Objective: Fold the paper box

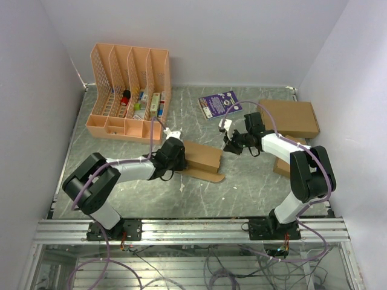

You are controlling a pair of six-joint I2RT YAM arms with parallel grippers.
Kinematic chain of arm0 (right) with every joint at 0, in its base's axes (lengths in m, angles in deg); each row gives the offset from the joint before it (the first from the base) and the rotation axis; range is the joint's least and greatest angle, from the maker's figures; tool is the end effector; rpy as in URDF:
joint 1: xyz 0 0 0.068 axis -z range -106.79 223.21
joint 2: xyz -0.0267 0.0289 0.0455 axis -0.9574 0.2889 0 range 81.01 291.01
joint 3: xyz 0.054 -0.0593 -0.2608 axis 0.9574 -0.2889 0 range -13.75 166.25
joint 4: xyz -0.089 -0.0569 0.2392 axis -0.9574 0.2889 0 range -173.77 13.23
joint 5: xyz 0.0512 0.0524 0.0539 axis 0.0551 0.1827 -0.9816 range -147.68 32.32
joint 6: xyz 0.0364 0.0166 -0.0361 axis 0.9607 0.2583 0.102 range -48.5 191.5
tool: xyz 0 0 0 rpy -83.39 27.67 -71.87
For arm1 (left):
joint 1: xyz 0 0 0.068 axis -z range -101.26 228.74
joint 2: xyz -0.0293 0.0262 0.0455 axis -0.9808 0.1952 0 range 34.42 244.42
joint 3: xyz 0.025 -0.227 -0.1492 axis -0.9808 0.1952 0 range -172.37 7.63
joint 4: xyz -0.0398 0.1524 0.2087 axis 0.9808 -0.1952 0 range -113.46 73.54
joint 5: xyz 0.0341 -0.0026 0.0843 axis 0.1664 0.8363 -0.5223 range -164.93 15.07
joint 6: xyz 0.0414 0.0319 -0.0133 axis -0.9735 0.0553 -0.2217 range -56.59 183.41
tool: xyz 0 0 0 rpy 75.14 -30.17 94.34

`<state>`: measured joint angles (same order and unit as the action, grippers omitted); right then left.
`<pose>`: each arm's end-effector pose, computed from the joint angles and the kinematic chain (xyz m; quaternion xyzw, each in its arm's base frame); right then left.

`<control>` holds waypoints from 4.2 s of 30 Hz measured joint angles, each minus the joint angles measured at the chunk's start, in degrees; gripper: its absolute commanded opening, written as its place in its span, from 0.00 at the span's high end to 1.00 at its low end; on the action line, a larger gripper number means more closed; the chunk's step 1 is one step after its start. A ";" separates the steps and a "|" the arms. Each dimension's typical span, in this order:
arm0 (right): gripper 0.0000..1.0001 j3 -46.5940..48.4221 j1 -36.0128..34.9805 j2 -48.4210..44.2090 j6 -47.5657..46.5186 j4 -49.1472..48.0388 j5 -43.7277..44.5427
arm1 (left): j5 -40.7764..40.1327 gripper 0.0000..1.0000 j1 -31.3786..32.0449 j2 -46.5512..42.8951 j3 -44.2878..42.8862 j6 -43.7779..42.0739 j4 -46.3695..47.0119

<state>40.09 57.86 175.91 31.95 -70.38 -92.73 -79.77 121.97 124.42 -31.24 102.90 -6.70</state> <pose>0.3096 0.1061 0.1770 -0.5002 0.7634 0.2193 0.3448 0.2225 -0.2052 0.1520 0.0123 0.9105 -0.2429 0.3343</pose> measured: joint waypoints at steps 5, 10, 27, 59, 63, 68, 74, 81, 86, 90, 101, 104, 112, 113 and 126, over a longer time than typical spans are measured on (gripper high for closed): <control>1.00 0.00 -0.09 0.00 -3.67 2.38 -2.10 | -1.05 0.93 -0.59 3.26 -5.14 -2.71 -3.15; 1.00 0.04 -0.09 0.00 -7.54 5.97 -5.09 | -1.33 0.93 -2.45 6.84 -9.97 -5.62 -4.79; 0.85 1.66 3.45 -6.23 -11.61 12.28 -9.81 | 4.98 0.80 -4.09 -9.99 2.10 -13.86 0.22; 1.00 -3.04 4.74 -4.98 -3.04 -0.37 -8.41 | 2.82 0.93 11.13 -11.52 15.87 -7.28 24.90; 1.00 -2.78 3.65 -2.10 0.98 -1.07 -5.92 | -3.80 0.93 15.47 -9.01 14.56 -1.55 21.24; 1.00 -1.14 1.95 0.94 7.06 -1.86 -2.58 | -11.98 0.93 17.81 -4.44 11.32 8.98 18.78; 1.00 -0.37 0.87 2.45 12.37 -2.86 -0.26 | -17.46 0.93 17.92 1.79 5.79 15.69 16.00; 1.00 0.07 0.11 3.74 14.32 -2.82 -0.11 | -19.58 0.93 17.90 7.34 1.22 19.21 14.62; 1.00 0.17 -0.37 4.37 14.36 -2.56 -1.25 | -19.61 0.93 17.79 9.64 -1.05 19.28 13.88; 1.00 0.52 -1.27 4.50 13.55 -1.75 -1.79 | -19.54 0.93 17.33 10.27 -2.91 18.84 13.22; 0.97 2.56 -0.35 4.63 13.88 0.24 -0.50 | -18.38 0.93 16.46 8.55 -0.81 16.68 13.27; 0.94 3.48 2.08 3.93 14.03 0.17 -0.07 | -17.42 0.87 16.39 3.87 2.34 14.56 13.05; 0.81 3.10 5.18 -0.83 10.10 0.72 -6.23 | -8.85 0.78 16.28 -12.04 10.56 -1.70 16.26; 0.78 2.38 5.29 -1.84 8.83 0.68 -8.13 | -6.95 0.77 16.35 -14.10 12.20 -4.90 17.68; 0.62 -1.77 6.27 -7.85 -15.30 8.46 -24.72 | -1.64 0.15 18.05 -20.06 29.62 -28.44 44.65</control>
<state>38.32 64.13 168.06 16.65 -61.92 -117.45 -81.41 140.02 104.35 -1.63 74.46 37.95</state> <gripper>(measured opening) 0.374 0.846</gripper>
